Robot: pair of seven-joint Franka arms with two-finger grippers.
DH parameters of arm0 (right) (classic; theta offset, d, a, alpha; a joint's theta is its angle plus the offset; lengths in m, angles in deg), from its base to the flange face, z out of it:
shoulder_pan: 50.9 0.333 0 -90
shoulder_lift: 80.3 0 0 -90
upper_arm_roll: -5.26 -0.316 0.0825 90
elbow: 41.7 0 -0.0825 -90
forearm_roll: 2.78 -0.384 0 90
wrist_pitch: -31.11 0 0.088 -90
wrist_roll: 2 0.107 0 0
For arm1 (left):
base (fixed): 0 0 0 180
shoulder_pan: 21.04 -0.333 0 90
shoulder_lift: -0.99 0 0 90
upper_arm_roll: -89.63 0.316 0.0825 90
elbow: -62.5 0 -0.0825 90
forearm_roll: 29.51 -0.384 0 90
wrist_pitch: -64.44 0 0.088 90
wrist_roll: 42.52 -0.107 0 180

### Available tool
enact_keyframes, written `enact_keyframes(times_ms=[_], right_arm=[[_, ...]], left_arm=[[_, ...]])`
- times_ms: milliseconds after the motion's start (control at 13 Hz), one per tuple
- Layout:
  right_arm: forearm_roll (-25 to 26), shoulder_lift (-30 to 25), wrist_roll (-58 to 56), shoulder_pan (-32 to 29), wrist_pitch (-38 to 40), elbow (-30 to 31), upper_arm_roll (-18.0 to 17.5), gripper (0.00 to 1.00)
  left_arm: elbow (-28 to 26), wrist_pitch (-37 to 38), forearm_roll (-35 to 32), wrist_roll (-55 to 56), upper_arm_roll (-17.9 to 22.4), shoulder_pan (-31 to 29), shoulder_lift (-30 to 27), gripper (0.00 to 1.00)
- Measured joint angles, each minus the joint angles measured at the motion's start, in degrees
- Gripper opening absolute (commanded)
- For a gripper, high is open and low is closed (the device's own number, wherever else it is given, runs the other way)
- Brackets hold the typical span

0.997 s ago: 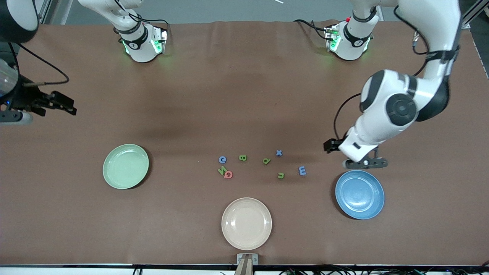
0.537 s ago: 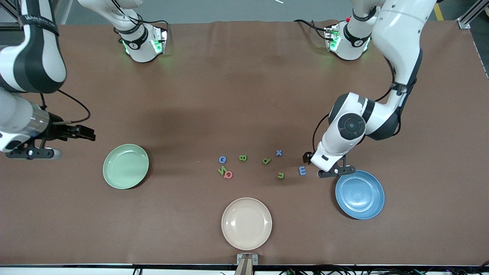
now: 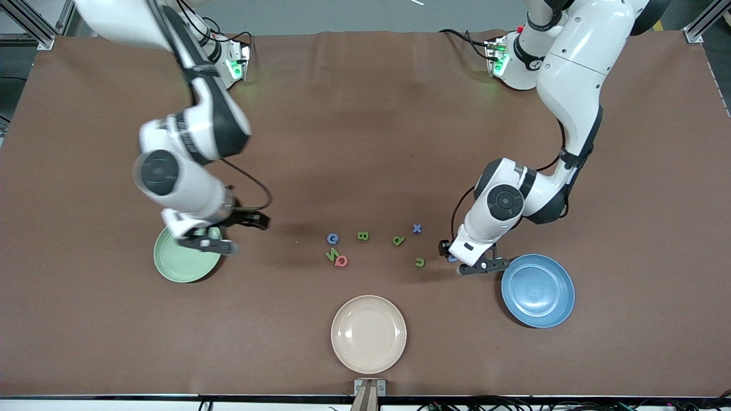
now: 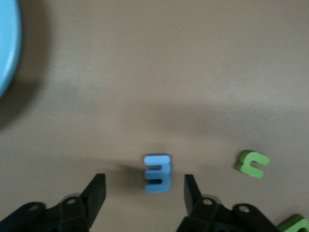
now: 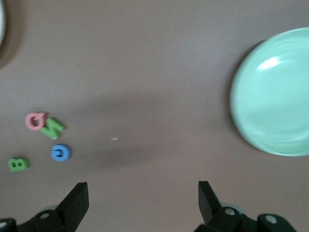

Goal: Sort upper and lower case letters into plates
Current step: 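Grasp the blue 3 with the left gripper while the right gripper approaches, then carry the 3 to the blue plate while the right gripper grasps blue G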

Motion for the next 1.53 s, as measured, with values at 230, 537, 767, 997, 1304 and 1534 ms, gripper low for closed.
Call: enact_keyframes(times_ms=[230, 537, 767, 997, 1304, 1534], right_arm=[[-0.06, 5.87, 6.72, 8.04, -8.63, 0.53, 0.06, 0.94], [0.1, 12.16, 10.23, 12.41, -17.0, 0.0, 0.37, 0.85], [0.76, 15.46, 10.91, 13.39, -17.33, -3.24, 0.75, 0.79], [2.2, 18.47, 12.63, 13.46, -17.27, -7.13, 0.82, 0.75], [4.41, 21.57, 13.38, 13.48, -17.27, -10.29, 0.92, 0.68], [4.94, 21.78, 13.46, 13.51, -17.21, -10.55, 0.93, 0.55]], left_arm=[[0.76, 0.0, -0.03, 0.13, 0.01, 0.47, 1.46, 0.58], [2.03, -0.07, -0.03, 0.13, 0.09, 0.7, 2.95, 0.46], [2.35, -0.86, -0.12, 0.13, 0.35, 0.72, 3.57, 0.18], [2.93, -1.53, -0.15, 0.13, 0.66, 0.68, 3.67, 0.02], [5.49, 2.13, -2.99, -3.46, 1.74, -3.01, 0.64, 0.02], [6.41, 10.01, -3.36, -13.12, 1.95, -7.7, -3.86, 0.04]])
